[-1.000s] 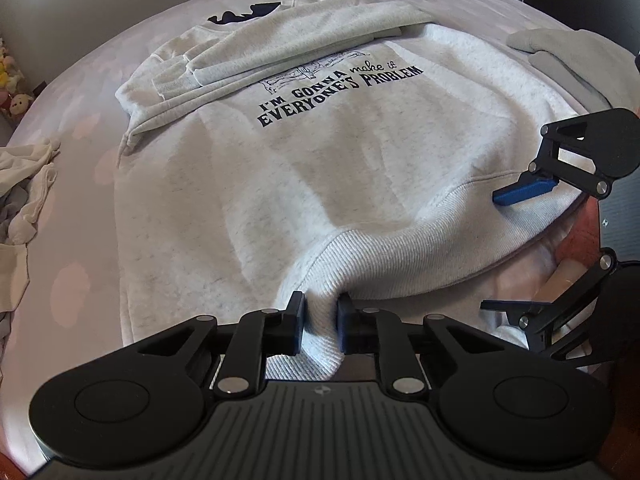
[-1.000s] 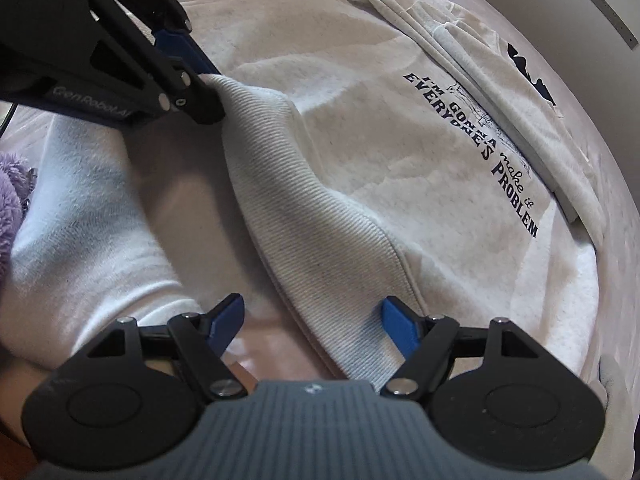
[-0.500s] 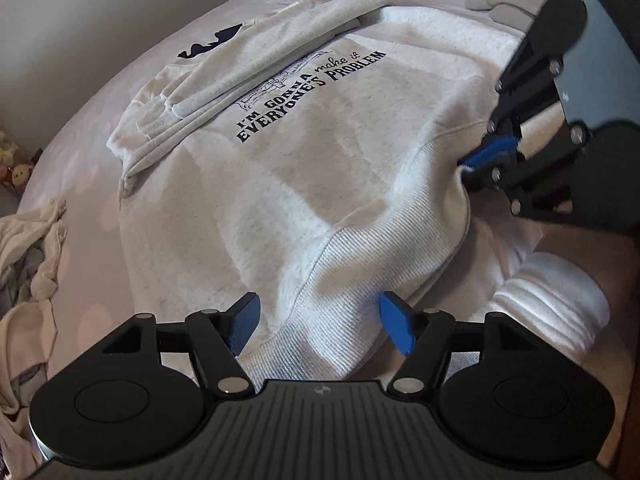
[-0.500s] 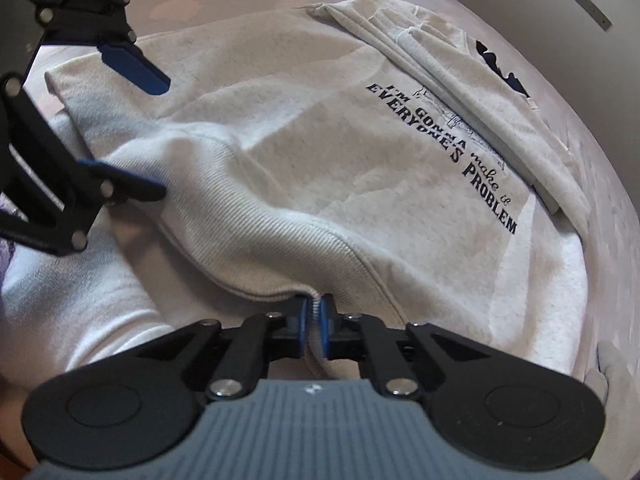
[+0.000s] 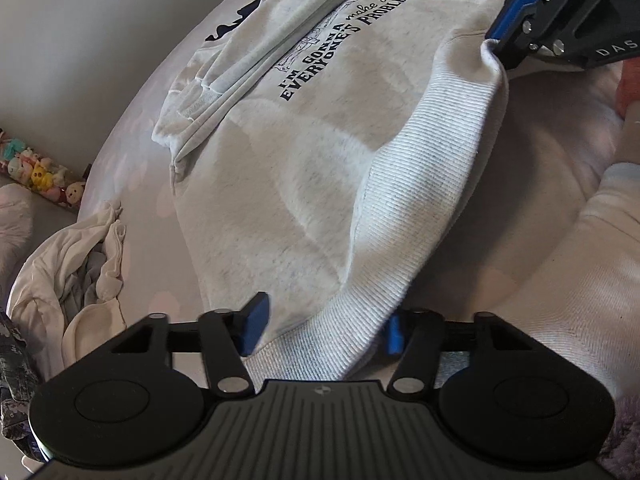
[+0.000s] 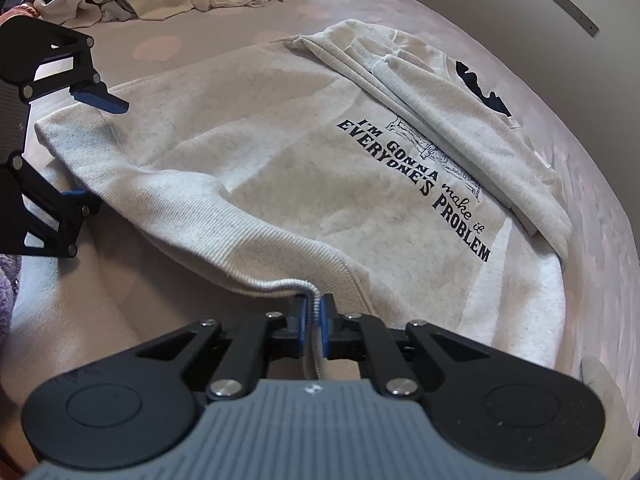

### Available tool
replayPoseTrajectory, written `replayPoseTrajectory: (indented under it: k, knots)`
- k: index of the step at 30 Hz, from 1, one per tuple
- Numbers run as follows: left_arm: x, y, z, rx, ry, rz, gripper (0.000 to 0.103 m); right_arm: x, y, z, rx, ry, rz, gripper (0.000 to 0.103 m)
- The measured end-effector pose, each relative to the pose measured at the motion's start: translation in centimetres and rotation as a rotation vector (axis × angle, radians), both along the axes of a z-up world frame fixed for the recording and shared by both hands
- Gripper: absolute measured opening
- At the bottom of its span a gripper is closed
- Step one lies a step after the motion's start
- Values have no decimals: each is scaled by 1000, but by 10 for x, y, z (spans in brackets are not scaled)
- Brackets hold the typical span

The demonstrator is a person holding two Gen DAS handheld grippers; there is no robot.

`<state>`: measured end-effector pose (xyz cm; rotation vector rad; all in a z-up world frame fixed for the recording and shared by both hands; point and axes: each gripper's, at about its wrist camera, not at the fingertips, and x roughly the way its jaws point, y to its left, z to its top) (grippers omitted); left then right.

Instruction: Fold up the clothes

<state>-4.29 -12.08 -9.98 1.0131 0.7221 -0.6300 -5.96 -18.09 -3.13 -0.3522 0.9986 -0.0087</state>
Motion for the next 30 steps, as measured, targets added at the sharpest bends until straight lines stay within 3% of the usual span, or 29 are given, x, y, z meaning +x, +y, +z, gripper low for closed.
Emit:
replayPoseTrajectory:
  k: [1, 6, 9, 11, 13, 17, 22, 30]
  knots:
    - [2, 2, 1, -9, 8, 9, 26, -1, 0, 0, 2, 2, 2, 8]
    - [12, 10, 13, -87, 37, 50, 12, -7, 0, -2, 5, 11, 10, 10]
    - [19, 12, 23, -136, 48, 76, 9, -13, 4, -2, -17, 11, 41, 32]
    - [21, 14, 28, -170, 52, 97, 8, -18, 9, -3, -28, 8, 71, 56]
    - [23, 16, 33, -201, 58, 116, 7, -20, 15, -5, -39, 13, 104, 63]
    - [27, 17, 38, -231, 71, 132, 7, -17, 25, -17, -118, 44, 146, 66]
    - [32, 18, 41, -260, 84, 146, 7, -8, 10, -35, -319, 122, 115, 66]
    - [39, 18, 45, -285, 91, 157, 7, -13, -29, -32, -269, 196, 68, 66]
